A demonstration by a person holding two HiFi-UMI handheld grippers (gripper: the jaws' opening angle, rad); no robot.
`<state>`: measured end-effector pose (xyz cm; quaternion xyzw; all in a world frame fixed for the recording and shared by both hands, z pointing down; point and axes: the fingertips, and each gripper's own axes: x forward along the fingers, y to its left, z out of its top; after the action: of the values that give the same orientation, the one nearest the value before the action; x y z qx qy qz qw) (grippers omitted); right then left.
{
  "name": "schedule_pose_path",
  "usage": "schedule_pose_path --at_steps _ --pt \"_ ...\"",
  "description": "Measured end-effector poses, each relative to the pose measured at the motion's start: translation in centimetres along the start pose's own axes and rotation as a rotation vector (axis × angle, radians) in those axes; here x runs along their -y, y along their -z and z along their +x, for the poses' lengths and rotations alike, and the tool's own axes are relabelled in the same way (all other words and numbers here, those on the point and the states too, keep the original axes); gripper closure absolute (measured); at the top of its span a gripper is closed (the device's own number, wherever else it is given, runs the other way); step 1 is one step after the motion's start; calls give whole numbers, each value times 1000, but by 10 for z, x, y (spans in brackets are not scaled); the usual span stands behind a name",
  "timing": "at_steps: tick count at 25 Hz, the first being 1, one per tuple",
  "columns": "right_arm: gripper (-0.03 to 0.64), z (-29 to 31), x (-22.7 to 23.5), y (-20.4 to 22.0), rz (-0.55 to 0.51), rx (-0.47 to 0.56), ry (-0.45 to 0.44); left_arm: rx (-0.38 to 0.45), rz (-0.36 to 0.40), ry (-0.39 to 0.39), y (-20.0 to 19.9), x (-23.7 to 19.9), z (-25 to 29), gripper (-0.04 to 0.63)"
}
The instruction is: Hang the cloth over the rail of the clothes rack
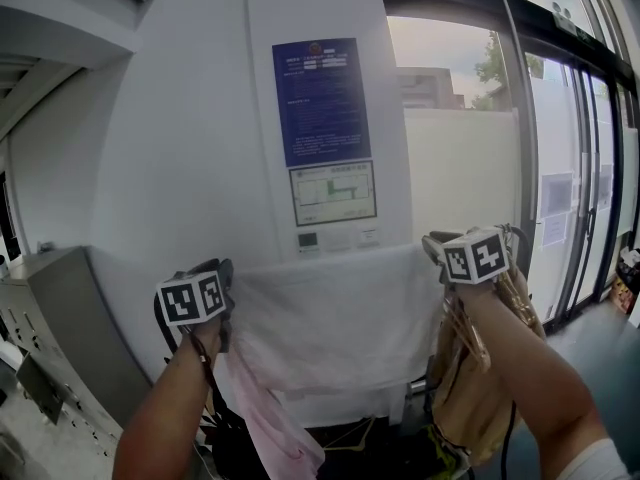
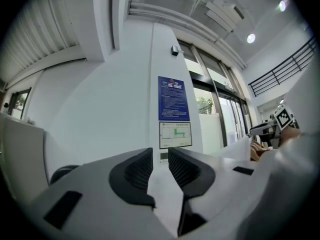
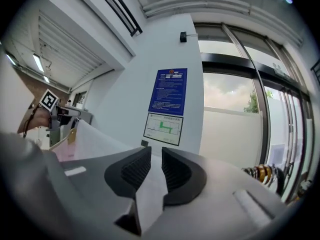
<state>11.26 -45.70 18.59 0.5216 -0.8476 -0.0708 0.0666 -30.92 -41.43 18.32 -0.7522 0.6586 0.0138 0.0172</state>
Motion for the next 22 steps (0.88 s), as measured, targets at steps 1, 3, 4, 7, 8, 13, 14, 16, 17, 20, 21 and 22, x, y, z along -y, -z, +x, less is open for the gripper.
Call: schedule_pose_path --at_steps 1,3,4,7,8,13,14,16,17,20,21,22 --pt "551 -5 -10 8 7 13 -16 14 -1 23 6 12 -5 497" --pt "563 -15 -33 28 17 38 -46 62 -4 51 18 32 -19 498" --pt "592 -19 -46 39 17 51 -60 84 1 60 25 42 -26 499" --pt "614 -28 -86 69 10 85 -90 106 11 97 55 77 -40 588" --pt "615 -29 -99 76 17 90 -100 108 -2 114 65 89 -43 589" --pt "615 -17 -163 107 100 76 -191 95 -102 176 110 144 -50 589" --pt "615 -15 -173 112 110 75 -207 88 -90 189 119 156 -50 589" --pt "615 -11 -190 119 110 74 -234 59 -52 217 139 176 -49 589" --pt "615 -10 -197 123 109 74 -247 43 -41 228 148 184 -48 589" --pt "616 -11 -206 129 114 71 -271 26 -43 241 163 195 -47 589" --pt "617 -11 -206 128 118 72 -273 29 -43 242 163 196 -46 589" --pt "617 -11 -205 127 121 74 -274 33 -41 243 161 197 -46 589"
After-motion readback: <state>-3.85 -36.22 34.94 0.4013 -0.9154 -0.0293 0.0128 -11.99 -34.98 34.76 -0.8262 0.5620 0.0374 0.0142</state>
